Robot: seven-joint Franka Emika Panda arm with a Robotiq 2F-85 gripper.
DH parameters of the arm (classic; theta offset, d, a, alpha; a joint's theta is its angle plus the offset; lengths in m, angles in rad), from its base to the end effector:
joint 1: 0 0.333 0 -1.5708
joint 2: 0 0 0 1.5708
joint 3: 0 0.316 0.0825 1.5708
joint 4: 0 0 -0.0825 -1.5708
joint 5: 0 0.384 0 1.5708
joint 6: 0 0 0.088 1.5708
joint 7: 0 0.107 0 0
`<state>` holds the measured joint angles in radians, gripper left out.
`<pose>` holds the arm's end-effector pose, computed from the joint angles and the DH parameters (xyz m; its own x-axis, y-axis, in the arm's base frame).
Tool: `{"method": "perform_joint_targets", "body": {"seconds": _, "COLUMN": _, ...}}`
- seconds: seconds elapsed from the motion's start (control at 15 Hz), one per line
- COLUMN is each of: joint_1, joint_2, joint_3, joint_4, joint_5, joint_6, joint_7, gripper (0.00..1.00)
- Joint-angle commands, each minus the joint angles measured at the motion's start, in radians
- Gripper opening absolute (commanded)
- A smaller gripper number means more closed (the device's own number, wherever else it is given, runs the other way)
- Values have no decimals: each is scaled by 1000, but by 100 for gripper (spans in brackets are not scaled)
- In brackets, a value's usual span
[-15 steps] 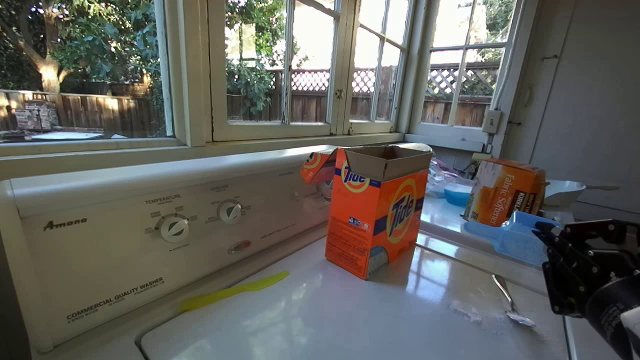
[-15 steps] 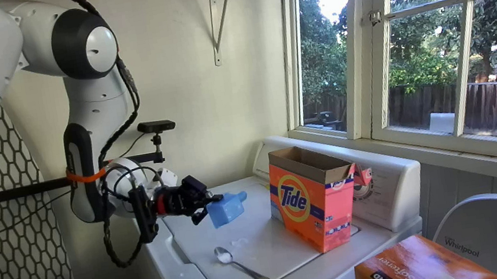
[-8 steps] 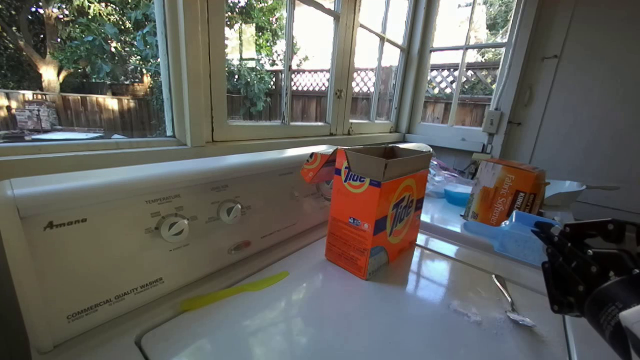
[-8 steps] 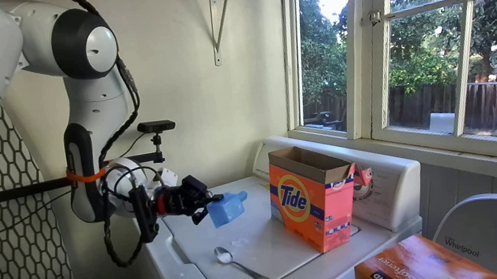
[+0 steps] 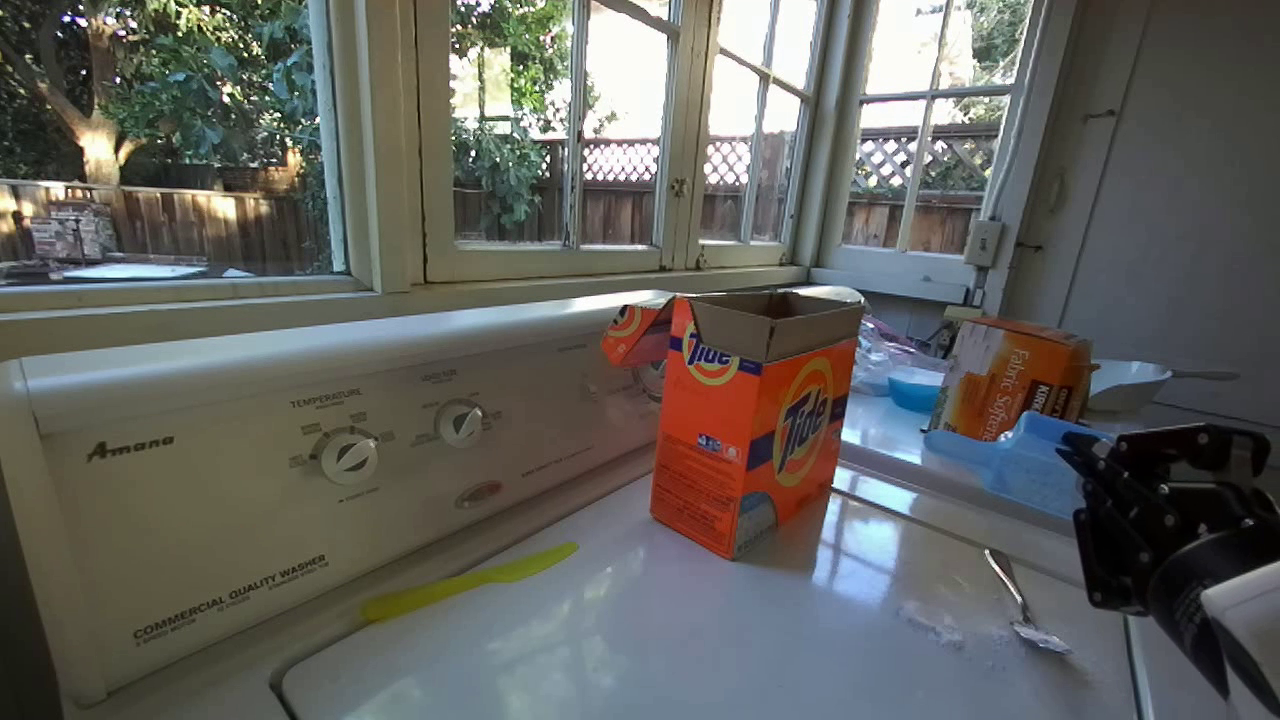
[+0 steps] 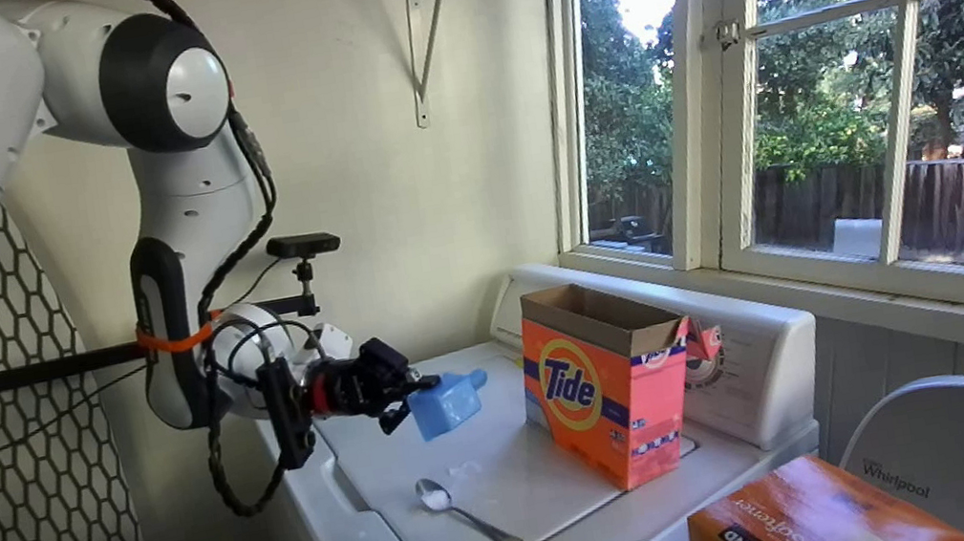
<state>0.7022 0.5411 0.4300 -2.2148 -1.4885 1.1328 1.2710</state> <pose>0.3127 0.3565 0.1935 0.6616 0.7432 0.0994 -0.1803 0.0290 0.9832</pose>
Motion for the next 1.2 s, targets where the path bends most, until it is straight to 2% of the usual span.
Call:
{"method": "perform_joint_targets", "body": {"seconds": 0.0, "joint_1": -25, "joint_2": -23, "joint_3": 8, "joint_4": -12, "joint_5": 12, "joint_6": 17, "joint_7": 0, "gripper": 1}}
{"method": "perform_joint_targets", "body": {"seconds": 0.6, "joint_1": -100, "joint_2": -97, "joint_3": 32, "joint_4": -40, "joint_5": 60, "joint_6": 50, "joint_7": 46, "gripper": 1}}
{"method": "perform_joint_targets", "body": {"seconds": 1.13, "joint_1": -152, "joint_2": -167, "joint_3": 51, "joint_4": -49, "joint_5": 180, "joint_6": 101, "joint_7": 90, "gripper": 1}}
